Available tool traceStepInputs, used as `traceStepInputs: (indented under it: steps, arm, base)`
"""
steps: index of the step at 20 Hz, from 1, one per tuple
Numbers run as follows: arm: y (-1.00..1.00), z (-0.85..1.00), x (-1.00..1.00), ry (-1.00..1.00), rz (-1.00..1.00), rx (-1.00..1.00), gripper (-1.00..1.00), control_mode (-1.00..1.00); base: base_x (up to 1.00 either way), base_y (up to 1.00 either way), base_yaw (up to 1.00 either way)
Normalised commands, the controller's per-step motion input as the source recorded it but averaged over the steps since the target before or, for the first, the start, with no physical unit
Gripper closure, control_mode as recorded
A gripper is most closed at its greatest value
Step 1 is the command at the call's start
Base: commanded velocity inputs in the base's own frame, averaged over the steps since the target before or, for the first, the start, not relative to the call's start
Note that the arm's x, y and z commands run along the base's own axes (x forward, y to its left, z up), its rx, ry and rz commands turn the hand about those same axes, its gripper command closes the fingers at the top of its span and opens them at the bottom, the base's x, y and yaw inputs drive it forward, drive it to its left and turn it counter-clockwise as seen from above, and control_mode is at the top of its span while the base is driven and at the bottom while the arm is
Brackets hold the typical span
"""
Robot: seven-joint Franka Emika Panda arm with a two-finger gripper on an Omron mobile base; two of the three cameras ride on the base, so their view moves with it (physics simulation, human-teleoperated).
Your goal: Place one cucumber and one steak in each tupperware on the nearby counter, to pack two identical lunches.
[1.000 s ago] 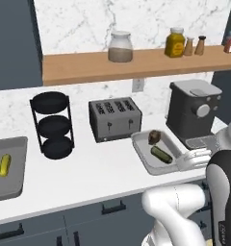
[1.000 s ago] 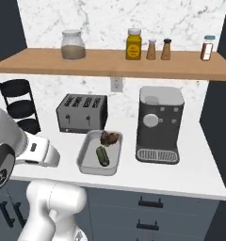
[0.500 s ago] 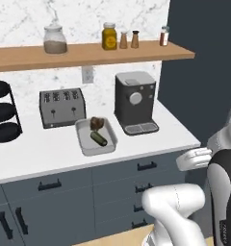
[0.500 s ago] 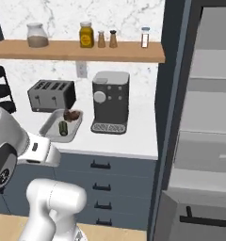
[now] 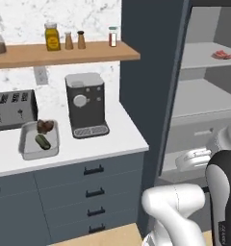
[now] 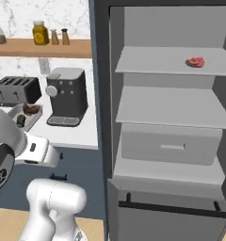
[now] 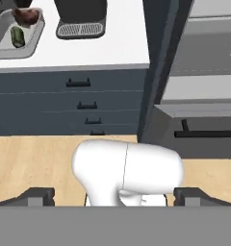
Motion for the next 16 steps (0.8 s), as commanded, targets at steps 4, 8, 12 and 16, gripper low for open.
traceStepInputs:
  steps: [4, 8, 12, 16]
  arm:
    - [0.0, 0.0, 0.0, 0.0, 0.0, 0.0, -1.0, 1.0]
    - [0.0, 0.0, 0.0, 0.0, 0.0, 0.0, -1.0, 1.0]
    - [0.0, 0.0, 0.0, 0.0, 0.0, 0.0, -1.0, 1.0]
    - [0.0, 0.0, 0.0, 0.0, 0.0, 0.0, -1.0, 1.0]
  base:
    - [0.06, -1.0, 0.0]
    - [0.01, -1.0, 0.0]
    - [0.24, -0.96, 0.0]
    - [0.58, -0.47, -0.02]
